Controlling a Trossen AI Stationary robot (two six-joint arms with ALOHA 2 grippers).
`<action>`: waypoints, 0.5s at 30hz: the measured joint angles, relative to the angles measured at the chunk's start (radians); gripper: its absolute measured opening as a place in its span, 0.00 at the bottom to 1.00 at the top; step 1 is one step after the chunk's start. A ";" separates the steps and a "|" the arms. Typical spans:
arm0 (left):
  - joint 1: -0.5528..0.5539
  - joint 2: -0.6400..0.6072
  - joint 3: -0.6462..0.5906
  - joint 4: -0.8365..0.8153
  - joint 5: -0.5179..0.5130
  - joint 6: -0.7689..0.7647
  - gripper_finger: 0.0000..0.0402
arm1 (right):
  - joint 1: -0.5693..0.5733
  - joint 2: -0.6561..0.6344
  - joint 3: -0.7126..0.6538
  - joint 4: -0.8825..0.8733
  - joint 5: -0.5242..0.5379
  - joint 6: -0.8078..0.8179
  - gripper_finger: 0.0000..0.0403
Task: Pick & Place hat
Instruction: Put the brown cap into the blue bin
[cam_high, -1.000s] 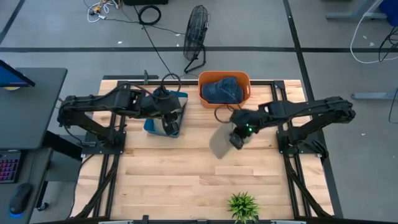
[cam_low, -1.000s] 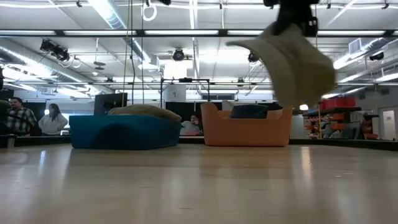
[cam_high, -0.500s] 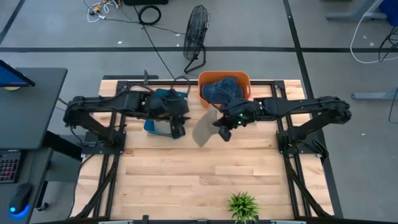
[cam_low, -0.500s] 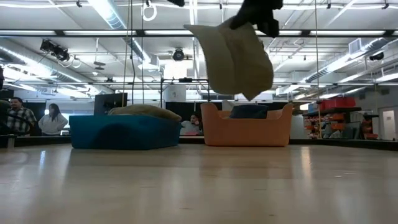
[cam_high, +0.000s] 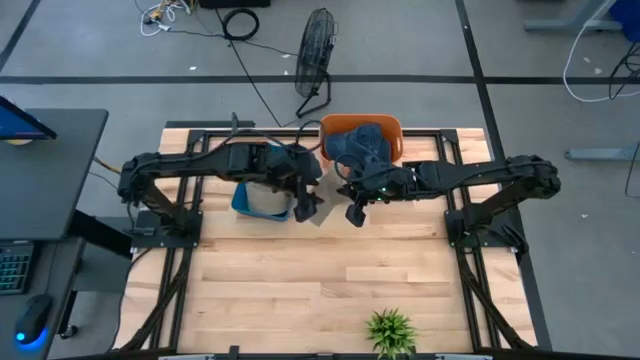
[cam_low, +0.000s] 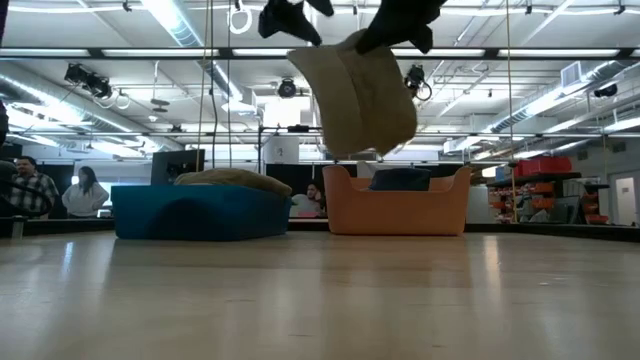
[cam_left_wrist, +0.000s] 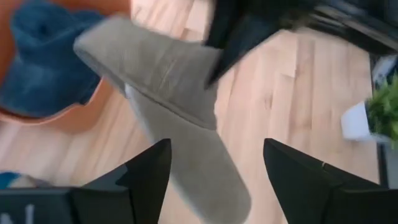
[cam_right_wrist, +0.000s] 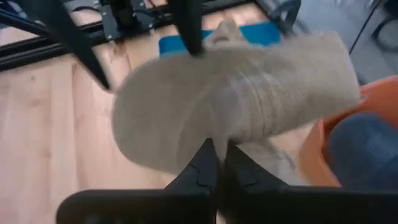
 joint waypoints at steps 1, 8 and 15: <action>0.008 0.003 -0.001 -0.005 0.002 -0.024 0.64 | 0.003 0.000 0.000 0.010 0.013 -0.021 0.00; 0.055 -0.002 -0.001 -0.010 -0.067 -0.057 0.57 | 0.023 0.000 0.000 0.034 0.018 -0.082 0.00; 0.085 0.000 -0.001 -0.022 -0.016 -0.057 0.53 | 0.023 0.000 0.000 0.023 0.026 -0.089 0.00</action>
